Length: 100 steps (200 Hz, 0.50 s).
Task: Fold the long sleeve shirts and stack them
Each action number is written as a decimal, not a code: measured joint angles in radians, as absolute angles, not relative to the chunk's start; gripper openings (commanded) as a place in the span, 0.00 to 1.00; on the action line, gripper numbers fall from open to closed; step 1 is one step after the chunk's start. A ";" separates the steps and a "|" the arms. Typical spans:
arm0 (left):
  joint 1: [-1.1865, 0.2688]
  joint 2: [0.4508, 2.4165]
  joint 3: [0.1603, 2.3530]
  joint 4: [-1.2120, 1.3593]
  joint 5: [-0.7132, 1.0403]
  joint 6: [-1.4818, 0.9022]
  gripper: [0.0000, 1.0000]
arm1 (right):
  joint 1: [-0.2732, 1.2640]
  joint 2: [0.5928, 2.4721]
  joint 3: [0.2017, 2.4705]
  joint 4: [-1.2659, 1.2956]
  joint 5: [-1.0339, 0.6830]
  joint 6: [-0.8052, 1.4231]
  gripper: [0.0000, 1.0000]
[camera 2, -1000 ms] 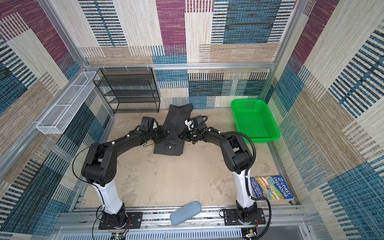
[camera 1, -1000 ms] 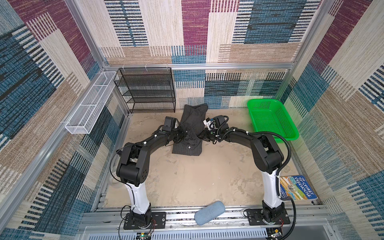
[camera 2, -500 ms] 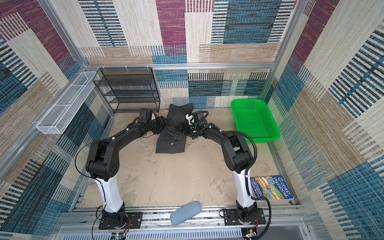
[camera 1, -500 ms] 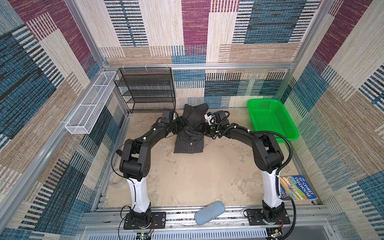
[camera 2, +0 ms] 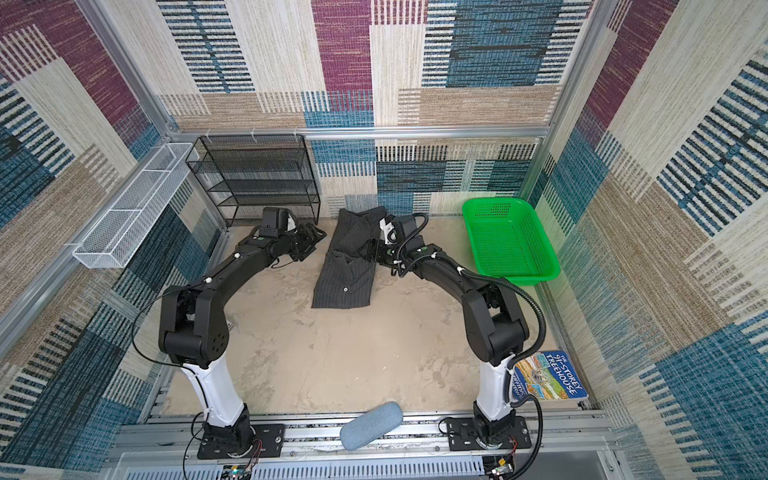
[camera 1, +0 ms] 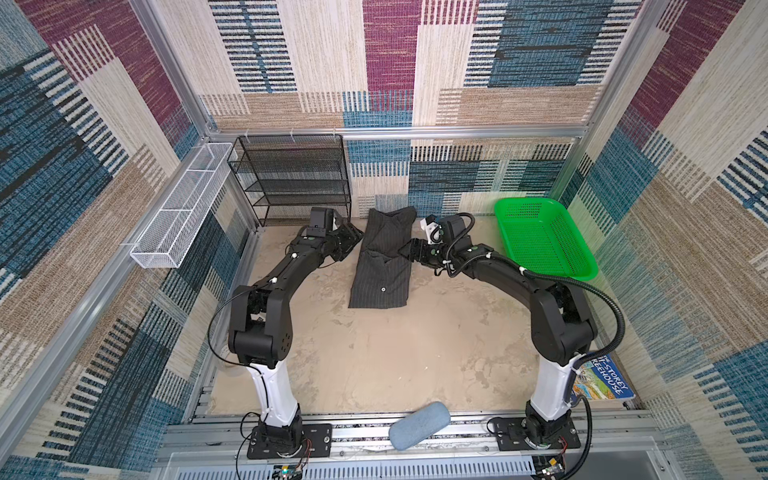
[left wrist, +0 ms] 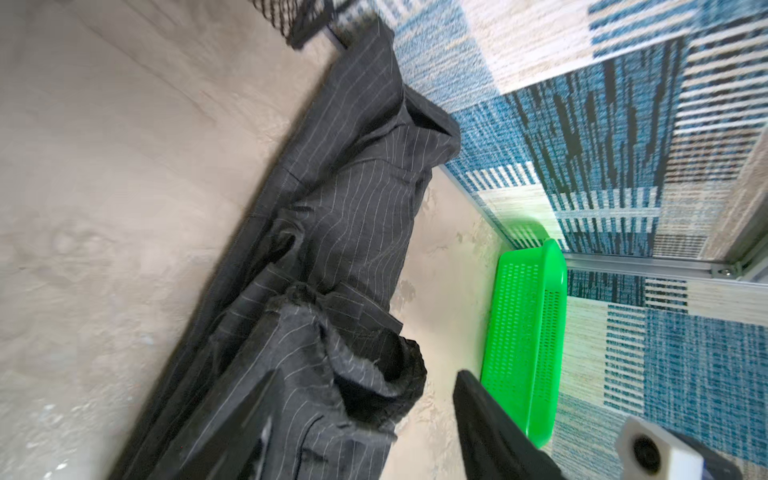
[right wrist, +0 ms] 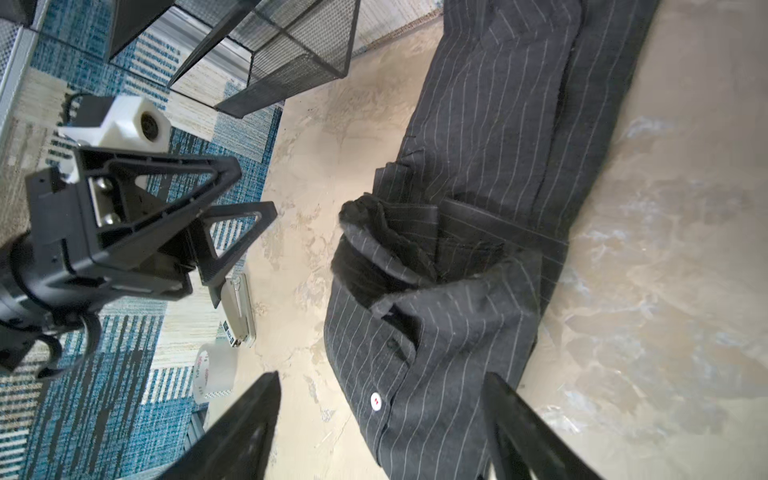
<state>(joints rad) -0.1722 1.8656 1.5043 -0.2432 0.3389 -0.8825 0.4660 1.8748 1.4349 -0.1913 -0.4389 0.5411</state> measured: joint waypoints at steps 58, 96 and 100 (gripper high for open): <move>-0.148 1.555 1.304 -0.316 0.291 -0.839 0.57 | 0.642 1.924 1.422 -0.202 -0.482 0.433 0.30; -0.148 1.321 1.040 -0.342 0.283 -0.859 0.53 | 0.636 2.086 1.502 -0.169 -0.491 0.413 0.24; -0.149 1.304 1.021 -0.344 0.282 -0.862 0.53 | 0.633 2.104 1.518 -0.167 -0.491 0.408 0.23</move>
<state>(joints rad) -0.1486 1.3037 1.0210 -0.3435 0.2825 -0.8619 0.6334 2.1044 1.5181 -0.1669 -0.4911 0.4080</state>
